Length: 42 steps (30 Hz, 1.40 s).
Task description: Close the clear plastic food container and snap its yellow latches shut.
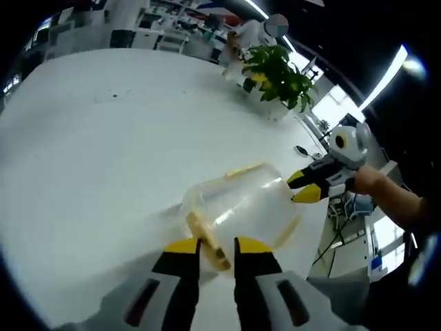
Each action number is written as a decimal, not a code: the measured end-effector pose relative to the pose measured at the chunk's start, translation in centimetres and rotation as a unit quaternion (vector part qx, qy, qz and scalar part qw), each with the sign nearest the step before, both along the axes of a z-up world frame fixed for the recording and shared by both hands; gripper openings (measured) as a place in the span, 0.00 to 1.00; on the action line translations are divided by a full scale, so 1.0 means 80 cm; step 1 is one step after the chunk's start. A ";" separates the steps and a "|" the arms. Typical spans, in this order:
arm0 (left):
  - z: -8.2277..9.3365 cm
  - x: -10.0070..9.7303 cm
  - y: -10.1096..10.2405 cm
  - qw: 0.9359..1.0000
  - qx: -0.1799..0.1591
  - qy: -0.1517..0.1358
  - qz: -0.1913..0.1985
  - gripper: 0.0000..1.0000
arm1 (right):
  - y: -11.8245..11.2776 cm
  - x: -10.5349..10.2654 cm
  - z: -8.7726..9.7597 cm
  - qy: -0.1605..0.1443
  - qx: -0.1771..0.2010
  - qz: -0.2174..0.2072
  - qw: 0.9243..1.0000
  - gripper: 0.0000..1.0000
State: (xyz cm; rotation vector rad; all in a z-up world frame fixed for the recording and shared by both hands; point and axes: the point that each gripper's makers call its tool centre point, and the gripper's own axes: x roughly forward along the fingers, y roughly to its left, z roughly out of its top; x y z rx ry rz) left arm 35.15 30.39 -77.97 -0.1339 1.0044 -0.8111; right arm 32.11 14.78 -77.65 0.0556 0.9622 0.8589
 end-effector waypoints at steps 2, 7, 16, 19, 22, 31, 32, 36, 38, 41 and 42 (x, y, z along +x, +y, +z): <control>0.000 0.000 0.000 1.000 0.000 -0.003 0.000 0.12 | 0.000 0.001 0.000 0.002 -0.002 0.003 1.000 0.19; 0.002 0.001 -0.003 0.999 0.012 -0.038 -0.018 0.15 | -0.001 0.003 0.002 -0.028 -0.044 0.042 0.998 0.21; 0.012 0.006 -0.007 0.982 0.093 -0.143 -0.086 0.17 | 0.001 0.003 0.008 -0.112 -0.137 0.143 0.974 0.21; 0.015 0.005 -0.008 0.975 0.112 -0.163 -0.102 0.18 | 0.004 0.006 0.009 -0.135 -0.148 0.159 0.967 0.19; 0.017 0.005 -0.010 0.967 0.128 -0.181 -0.122 0.17 | 0.011 0.006 0.010 -0.155 -0.150 0.173 0.961 0.15; 0.025 0.005 -0.033 0.950 0.139 -0.217 -0.174 0.15 | 0.016 0.015 0.011 -0.145 -0.148 0.175 0.963 0.18; 0.029 0.005 -0.039 0.950 0.129 -0.222 -0.177 0.15 | 0.018 0.017 0.012 -0.147 -0.142 0.175 0.963 0.19; 0.032 0.000 -0.055 0.940 0.126 -0.238 -0.210 0.15 | 0.032 0.020 0.019 -0.152 -0.124 0.176 0.965 0.20; 0.029 -0.003 -0.058 0.935 0.135 -0.239 -0.225 0.16 | 0.043 0.021 0.022 -0.160 -0.113 0.182 0.964 0.21; 0.028 -0.010 -0.068 0.944 0.113 -0.215 -0.222 0.23 | 0.064 0.019 0.024 -0.166 -0.098 0.198 0.961 0.25; 0.028 -0.009 -0.069 0.944 0.112 -0.218 -0.222 0.23 | 0.070 0.018 0.025 -0.169 -0.094 0.206 0.959 0.26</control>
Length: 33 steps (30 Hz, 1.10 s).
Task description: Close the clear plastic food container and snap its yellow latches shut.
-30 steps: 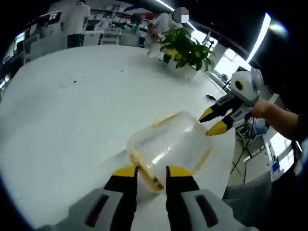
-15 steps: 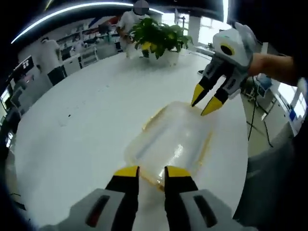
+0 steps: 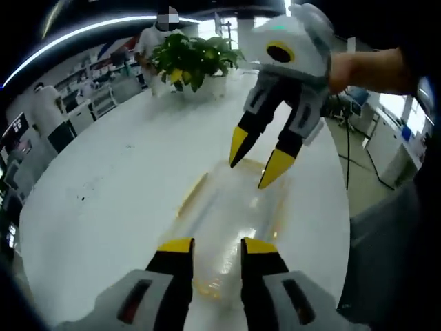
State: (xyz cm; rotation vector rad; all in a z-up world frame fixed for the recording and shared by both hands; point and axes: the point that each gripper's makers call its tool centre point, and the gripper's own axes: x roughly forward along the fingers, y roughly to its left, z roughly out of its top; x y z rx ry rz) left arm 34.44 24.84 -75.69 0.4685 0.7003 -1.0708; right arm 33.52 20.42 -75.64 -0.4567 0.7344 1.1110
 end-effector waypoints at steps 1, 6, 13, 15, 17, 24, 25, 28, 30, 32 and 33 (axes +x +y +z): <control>0.000 -0.001 -0.002 1.000 0.003 -0.007 -0.008 0.22 | 0.006 -0.001 0.001 -0.003 0.003 0.007 1.000 0.27; -0.004 0.000 -0.009 1.000 0.010 -0.008 -0.018 0.22 | 0.024 0.006 -0.001 -0.013 -0.001 0.016 1.000 0.27; -0.002 -0.002 -0.019 0.999 0.008 -0.010 -0.035 0.23 | 0.036 0.013 0.006 -0.019 0.008 0.017 1.000 0.26; -0.003 -0.006 -0.021 0.999 0.007 -0.005 -0.041 0.23 | 0.035 0.015 0.005 -0.020 0.006 0.019 1.000 0.26; -0.005 -0.007 -0.021 0.999 0.010 -0.006 -0.044 0.24 | 0.035 0.017 0.006 -0.022 0.003 0.023 0.999 0.26; -0.004 -0.011 -0.025 0.999 0.011 -0.011 -0.047 0.29 | 0.031 0.023 0.003 -0.022 -0.012 0.040 0.999 0.26; -0.005 -0.013 -0.025 0.999 0.016 -0.011 -0.050 0.30 | 0.030 0.025 0.001 -0.022 -0.018 0.044 0.999 0.26; -0.006 -0.020 -0.026 0.998 0.017 -0.009 -0.059 0.31 | 0.027 0.029 0.001 -0.019 -0.025 0.049 0.998 0.26; -0.005 -0.026 -0.031 0.998 0.005 0.001 -0.062 0.33 | 0.029 0.032 0.003 -0.015 -0.021 0.048 0.999 0.27; -0.006 -0.027 -0.032 0.998 0.012 -0.009 -0.066 0.34 | 0.031 0.034 0.004 -0.009 -0.019 0.055 0.998 0.27; -0.008 -0.027 -0.032 0.997 0.019 -0.014 -0.069 0.34 | 0.031 0.036 0.003 -0.008 -0.023 0.056 0.998 0.27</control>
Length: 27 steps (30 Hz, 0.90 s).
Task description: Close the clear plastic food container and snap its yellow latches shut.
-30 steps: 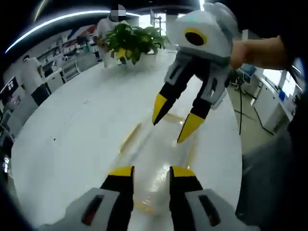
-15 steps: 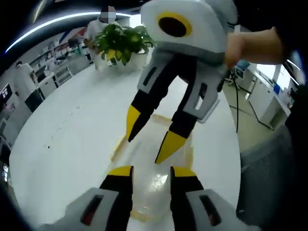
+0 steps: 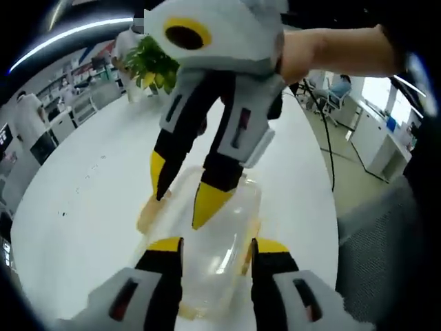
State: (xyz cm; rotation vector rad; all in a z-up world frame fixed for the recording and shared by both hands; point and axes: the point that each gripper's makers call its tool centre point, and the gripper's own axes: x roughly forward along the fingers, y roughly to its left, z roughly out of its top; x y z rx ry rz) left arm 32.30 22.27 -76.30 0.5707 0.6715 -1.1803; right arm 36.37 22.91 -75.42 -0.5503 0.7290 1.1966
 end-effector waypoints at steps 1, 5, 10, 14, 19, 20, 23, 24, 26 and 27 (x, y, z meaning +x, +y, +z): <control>-0.003 -0.001 -0.001 1.000 0.007 -0.008 -0.006 0.36 | -0.001 0.004 -0.001 0.000 -0.007 0.003 1.000 0.27; -0.007 -0.006 -0.003 0.998 0.033 -0.039 -0.031 0.40 | -0.003 0.011 -0.002 0.021 -0.019 0.018 0.999 0.28; -0.014 -0.008 -0.004 0.995 0.056 -0.063 -0.047 0.42 | -0.006 0.016 -0.011 0.058 -0.038 0.039 0.997 0.33; -0.013 -0.005 -0.004 0.994 0.060 -0.071 -0.047 0.42 | -0.006 0.021 -0.017 0.062 -0.065 0.061 0.994 0.33; -0.016 -0.004 -0.006 0.993 0.062 -0.082 -0.050 0.43 | -0.006 0.011 -0.026 0.093 -0.099 0.092 0.986 0.30; -0.016 -0.003 -0.006 0.993 0.063 -0.084 -0.053 0.43 | -0.007 0.009 -0.028 0.098 -0.107 0.096 0.985 0.29; -0.016 -0.003 -0.007 0.993 0.061 -0.089 -0.057 0.44 | -0.002 0.010 -0.028 0.116 -0.106 0.093 0.983 0.31; -0.016 -0.003 -0.008 0.993 0.058 -0.089 -0.057 0.44 | -0.002 0.010 -0.029 0.122 -0.109 0.093 0.982 0.31; -0.016 -0.003 -0.008 0.993 0.055 -0.088 -0.055 0.44 | -0.002 0.010 -0.030 0.133 -0.119 0.094 0.979 0.31; -0.017 -0.002 -0.008 0.993 0.054 -0.088 -0.055 0.44 | -0.002 0.010 -0.031 0.135 -0.124 0.097 0.978 0.31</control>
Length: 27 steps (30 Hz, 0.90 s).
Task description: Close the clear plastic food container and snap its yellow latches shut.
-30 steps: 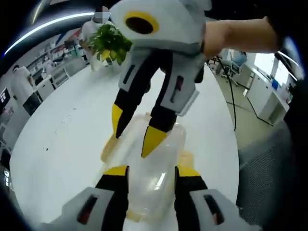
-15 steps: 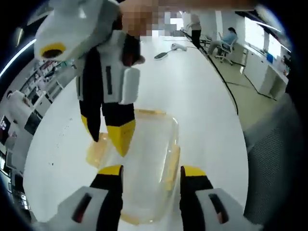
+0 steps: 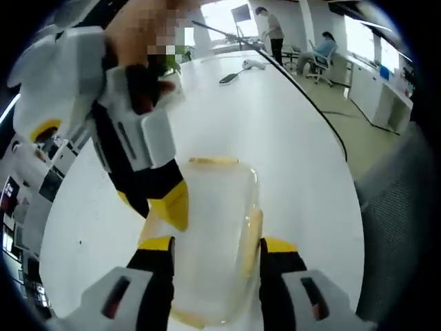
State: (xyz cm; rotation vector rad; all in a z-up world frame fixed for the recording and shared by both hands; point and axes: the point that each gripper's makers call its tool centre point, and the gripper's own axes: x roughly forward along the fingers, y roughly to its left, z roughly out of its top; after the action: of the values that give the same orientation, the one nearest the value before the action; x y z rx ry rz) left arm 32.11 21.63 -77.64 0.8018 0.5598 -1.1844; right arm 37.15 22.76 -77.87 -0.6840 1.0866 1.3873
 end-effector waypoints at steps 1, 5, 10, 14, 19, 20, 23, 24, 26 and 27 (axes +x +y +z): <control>0.000 0.000 0.000 1.000 -0.001 -0.001 -0.001 0.44 | 0.000 -0.001 0.000 0.000 -0.006 0.007 1.000 0.31; 0.000 0.000 0.002 1.000 -0.014 0.000 -0.003 0.44 | 0.002 -0.002 -0.002 -0.007 -0.041 0.046 0.998 0.30; -0.002 -0.002 -0.001 1.000 -0.003 0.002 -0.004 0.42 | 0.004 -0.006 -0.003 -0.005 -0.071 0.053 0.996 0.30; -0.002 -0.002 -0.001 1.000 -0.003 0.004 -0.007 0.41 | 0.003 -0.006 -0.004 -0.004 -0.076 0.067 0.995 0.29; -0.003 -0.001 -0.001 1.000 -0.004 0.005 -0.011 0.40 | 0.004 -0.007 -0.006 0.002 -0.087 0.083 0.993 0.29; -0.002 -0.002 -0.002 1.000 -0.002 0.006 -0.012 0.40 | 0.004 -0.006 -0.006 0.005 -0.088 0.084 0.992 0.29; -0.006 0.001 -0.004 1.000 0.010 -0.001 -0.005 0.38 | 0.004 -0.006 -0.006 0.009 -0.088 0.087 0.992 0.29; -0.004 0.001 -0.003 1.000 0.012 -0.002 -0.008 0.38 | 0.004 -0.006 -0.006 0.009 -0.089 0.086 0.992 0.29; -0.003 0.001 -0.001 1.000 0.008 -0.001 -0.012 0.38 | 0.004 -0.007 -0.006 0.009 -0.089 0.091 0.992 0.28; -0.003 0.001 -0.002 1.000 0.008 -0.001 -0.012 0.38 | 0.004 -0.008 -0.005 0.010 -0.089 0.092 0.992 0.28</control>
State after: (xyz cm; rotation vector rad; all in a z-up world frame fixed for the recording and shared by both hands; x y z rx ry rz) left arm 32.19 21.50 -77.86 0.8249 0.5593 -1.2025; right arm 36.52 23.05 -78.28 -0.9210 1.1959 1.4669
